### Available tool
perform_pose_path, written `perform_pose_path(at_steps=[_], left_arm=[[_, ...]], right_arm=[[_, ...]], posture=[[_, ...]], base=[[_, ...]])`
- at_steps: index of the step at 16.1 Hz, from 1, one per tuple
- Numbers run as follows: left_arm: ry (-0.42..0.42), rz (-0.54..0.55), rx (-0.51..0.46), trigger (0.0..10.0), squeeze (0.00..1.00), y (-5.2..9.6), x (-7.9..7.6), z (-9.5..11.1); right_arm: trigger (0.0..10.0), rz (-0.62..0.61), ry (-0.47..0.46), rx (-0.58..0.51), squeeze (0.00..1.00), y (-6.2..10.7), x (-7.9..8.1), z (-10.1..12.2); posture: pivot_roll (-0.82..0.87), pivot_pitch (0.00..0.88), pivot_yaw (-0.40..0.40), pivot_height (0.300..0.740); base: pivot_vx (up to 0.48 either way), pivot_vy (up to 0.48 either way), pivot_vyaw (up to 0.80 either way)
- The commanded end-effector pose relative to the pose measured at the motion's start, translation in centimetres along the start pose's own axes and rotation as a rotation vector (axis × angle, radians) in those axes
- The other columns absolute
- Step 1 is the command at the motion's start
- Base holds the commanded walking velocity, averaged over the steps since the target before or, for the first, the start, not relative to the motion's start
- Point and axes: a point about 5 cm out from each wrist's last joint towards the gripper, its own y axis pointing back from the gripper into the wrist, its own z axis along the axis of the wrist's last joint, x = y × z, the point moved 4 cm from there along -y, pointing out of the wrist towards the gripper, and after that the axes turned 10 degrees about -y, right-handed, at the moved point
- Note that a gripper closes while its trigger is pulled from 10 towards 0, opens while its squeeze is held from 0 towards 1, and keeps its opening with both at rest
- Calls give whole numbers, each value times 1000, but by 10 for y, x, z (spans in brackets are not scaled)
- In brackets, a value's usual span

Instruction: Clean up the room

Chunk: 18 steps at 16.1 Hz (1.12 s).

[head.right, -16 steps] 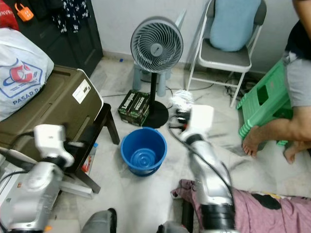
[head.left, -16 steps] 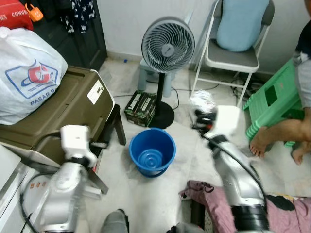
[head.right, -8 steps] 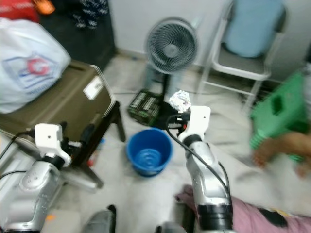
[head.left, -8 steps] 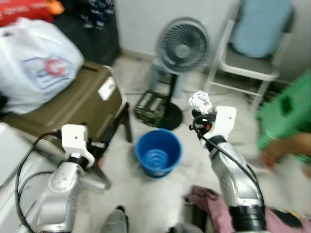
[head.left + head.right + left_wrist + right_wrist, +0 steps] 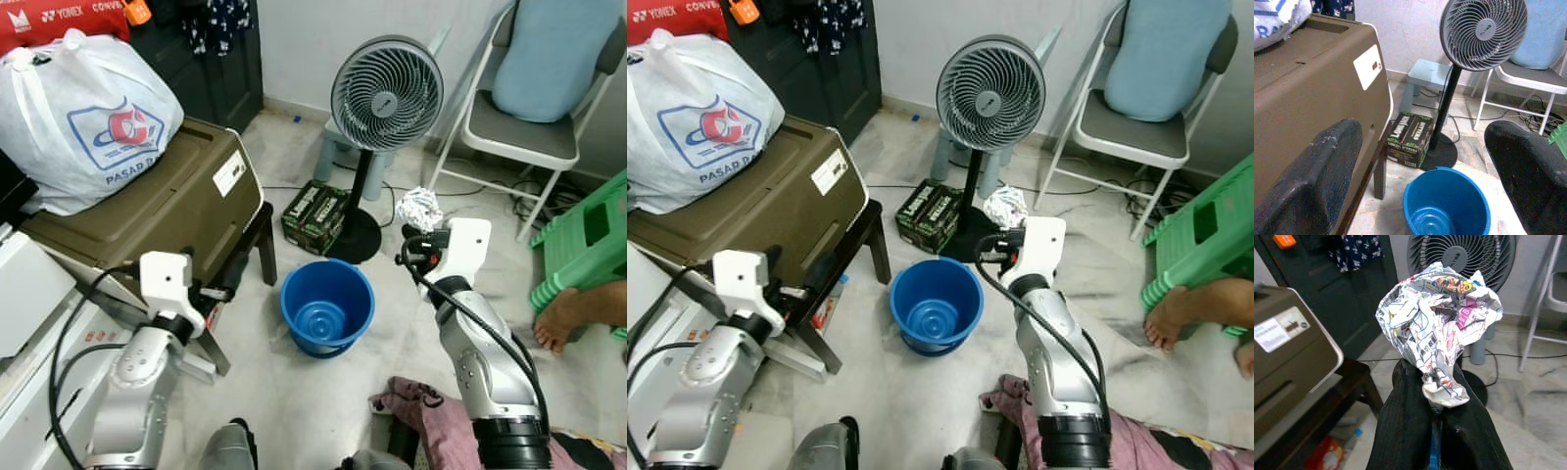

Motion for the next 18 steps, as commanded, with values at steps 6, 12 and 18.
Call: perform_pose_path(at_steps=[6,12,18], left_arm=[[4,-5,-13,10000,0,1,1,3],[1,-8,-12,10000,0,1,1,3],[-3,-7,-9,10000,0,1,1,2]], right_arm=[[10000,14,4,-1,0,-2,5,1],[10000,13,-1,-2,0,-2,5,1],[10000,29,1,-1,0,-1,8,0]], posture=[[-10,125,-72,740],[-12,123,-71,740],[-7,122,-69,740]], base=[[194,0,0],[96,0,0],[238,0,90]])
